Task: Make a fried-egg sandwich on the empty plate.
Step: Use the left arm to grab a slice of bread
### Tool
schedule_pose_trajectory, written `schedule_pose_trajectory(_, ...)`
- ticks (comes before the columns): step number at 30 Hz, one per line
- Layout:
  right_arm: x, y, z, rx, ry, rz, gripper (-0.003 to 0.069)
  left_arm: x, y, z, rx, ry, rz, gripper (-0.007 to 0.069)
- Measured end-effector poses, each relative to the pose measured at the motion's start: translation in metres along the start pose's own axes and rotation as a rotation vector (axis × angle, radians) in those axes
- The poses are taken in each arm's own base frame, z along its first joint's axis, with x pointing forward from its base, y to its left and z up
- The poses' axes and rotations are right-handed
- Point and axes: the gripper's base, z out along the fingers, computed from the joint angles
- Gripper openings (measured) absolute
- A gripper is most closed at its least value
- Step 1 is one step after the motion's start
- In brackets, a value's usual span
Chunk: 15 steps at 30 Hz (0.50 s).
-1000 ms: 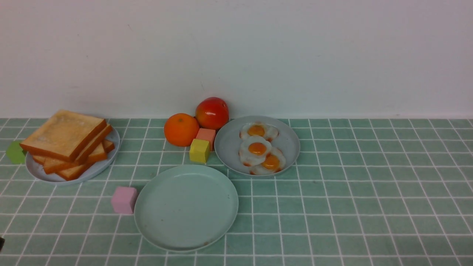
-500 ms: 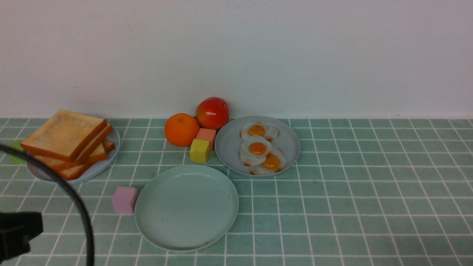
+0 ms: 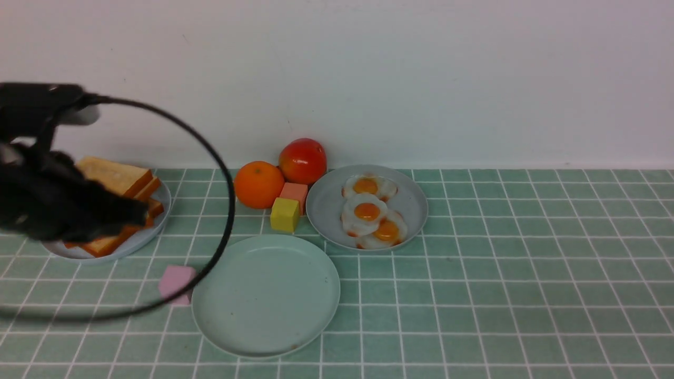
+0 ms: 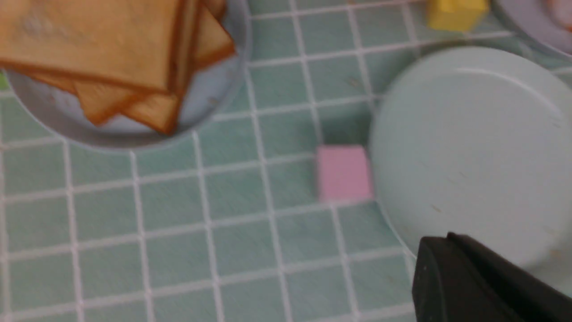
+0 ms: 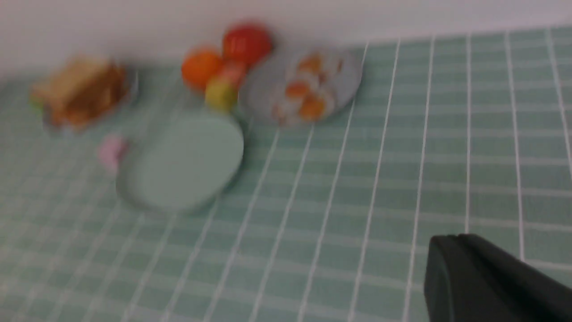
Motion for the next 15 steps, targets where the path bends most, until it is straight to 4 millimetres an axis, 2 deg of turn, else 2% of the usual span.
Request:
schedule_pose_trajectory(4, -0.028, 0.009, -0.004, -0.043, 0.131, -0.102, 0.0, -0.029, 0.018, 0.04, -0.081, 0.045, -0.029, -0.0013)
schedule_pose_trajectory(5, -0.028, 0.009, -0.003, -0.046, 0.14, -0.103, 0.0, -0.03, 0.019, 0.042, -0.083, 0.046, -0.035, -0.0013)
schedule_pose_trajectory(7, -0.039, 0.014, -0.005, -0.082, 0.139, -0.141, 0.0, -0.045, 0.039, 0.065, -0.126, 0.068, -0.063, -0.0013)
schedule_pose_trajectory(11, -0.044, 0.018, -0.006, -0.117, 0.13, -0.171, 0.0001, -0.06, 0.06, 0.098, -0.165, 0.096, -0.027, -0.0005)
schedule_pose_trajectory(13, -0.044, 0.018, -0.006, -0.118, 0.132, -0.174, 0.0001, -0.062, 0.064, 0.106, -0.174, 0.104, -0.009, 0.002)
schedule_pose_trajectory(14, -0.044, 0.018, -0.006, -0.117, 0.131, -0.176, 0.0001, -0.065, 0.067, 0.115, -0.187, 0.113, 0.019, 0.0067)
schedule_pose_trajectory(15, -0.044, 0.018, -0.006, -0.117, 0.131, -0.176, 0.0002, -0.066, 0.067, 0.116, -0.19, 0.113, 0.031, 0.0082)
